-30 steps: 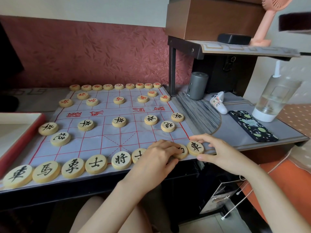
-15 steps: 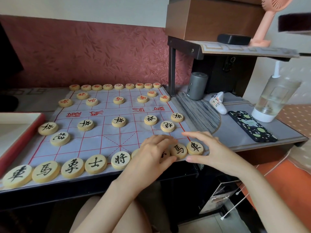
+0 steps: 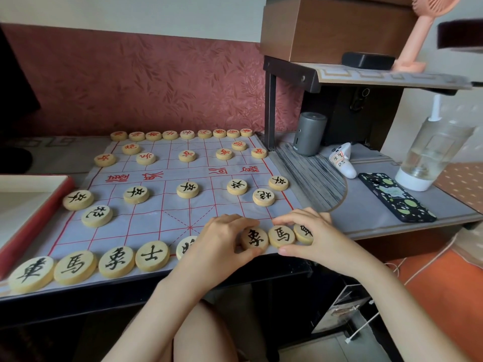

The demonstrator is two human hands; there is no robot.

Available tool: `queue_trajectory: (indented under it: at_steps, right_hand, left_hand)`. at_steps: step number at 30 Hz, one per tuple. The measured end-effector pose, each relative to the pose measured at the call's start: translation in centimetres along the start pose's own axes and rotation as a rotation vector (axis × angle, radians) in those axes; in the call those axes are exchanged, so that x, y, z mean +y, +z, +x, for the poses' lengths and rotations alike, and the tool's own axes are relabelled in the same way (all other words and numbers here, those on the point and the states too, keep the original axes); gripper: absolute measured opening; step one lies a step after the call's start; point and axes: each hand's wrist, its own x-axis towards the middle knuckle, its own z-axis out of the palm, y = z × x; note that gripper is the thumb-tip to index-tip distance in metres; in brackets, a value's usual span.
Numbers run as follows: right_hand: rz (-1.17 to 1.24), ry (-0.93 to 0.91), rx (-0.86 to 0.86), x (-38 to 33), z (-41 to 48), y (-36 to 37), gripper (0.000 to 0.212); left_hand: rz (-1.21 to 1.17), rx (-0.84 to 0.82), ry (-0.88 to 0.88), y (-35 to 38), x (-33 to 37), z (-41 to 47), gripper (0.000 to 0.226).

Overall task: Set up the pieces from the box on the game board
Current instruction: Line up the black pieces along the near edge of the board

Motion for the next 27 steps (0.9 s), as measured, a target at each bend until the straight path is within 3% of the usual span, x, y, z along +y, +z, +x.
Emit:
queue_trajectory:
  at_steps: [8,12,17,21,27]
  right_hand:
    - [0.002,-0.005,-0.038,-0.2,-0.1,-0.2,0.049]
    - [0.133,0.042,-0.009,0.6,0.5,-1.4,0.044]
    - [0.117,0.073,0.123,1.6,4.9,-3.0,0.028]
    - [0.067,0.144,0.203,2.7,9.3,-3.4,0.036]
    - [-0.016,0.198,0.232,3.9,13.3,-2.7,0.046]
  left_hand:
    - [-0.047,-0.010,0.004,0.1,-0.5,-0.1,0.061]
    - [-0.077,0.013,-0.016,-0.8,-0.3,1.2,0.040]
    - [0.104,-0.063,-0.001,-1.4,-0.6,6.4,0.034]
    - [0.183,-0.137,-0.028,-0.8,-1.2,10.3,0.034]
    - [0.232,-0.090,-0.136,0.6,-1.2,12.3,0.040]
